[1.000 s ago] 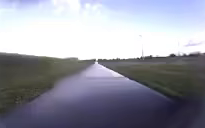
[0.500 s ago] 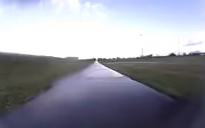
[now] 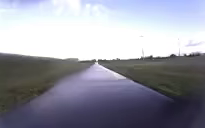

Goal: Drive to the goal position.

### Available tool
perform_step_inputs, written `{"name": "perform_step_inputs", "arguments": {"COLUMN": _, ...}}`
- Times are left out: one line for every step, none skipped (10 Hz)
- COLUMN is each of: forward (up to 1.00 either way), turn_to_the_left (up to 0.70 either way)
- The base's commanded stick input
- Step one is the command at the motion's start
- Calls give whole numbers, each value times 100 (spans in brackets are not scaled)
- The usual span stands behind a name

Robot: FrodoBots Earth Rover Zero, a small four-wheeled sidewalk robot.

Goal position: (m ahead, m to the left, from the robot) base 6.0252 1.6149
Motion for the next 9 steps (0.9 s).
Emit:
{"name": "perform_step_inputs", "arguments": {"forward": 45, "turn_to_the_left": 0}}
{"name": "perform_step_inputs", "arguments": {"forward": 45, "turn_to_the_left": 0}}
{"name": "perform_step_inputs", "arguments": {"forward": 45, "turn_to_the_left": 0}}
{"name": "perform_step_inputs", "arguments": {"forward": 45, "turn_to_the_left": 0}}
{"name": "perform_step_inputs", "arguments": {"forward": 45, "turn_to_the_left": 0}}
{"name": "perform_step_inputs", "arguments": {"forward": 45, "turn_to_the_left": 0}}
{"name": "perform_step_inputs", "arguments": {"forward": 45, "turn_to_the_left": 0}}
{"name": "perform_step_inputs", "arguments": {"forward": 45, "turn_to_the_left": 0}}
{"name": "perform_step_inputs", "arguments": {"forward": 45, "turn_to_the_left": 0}}
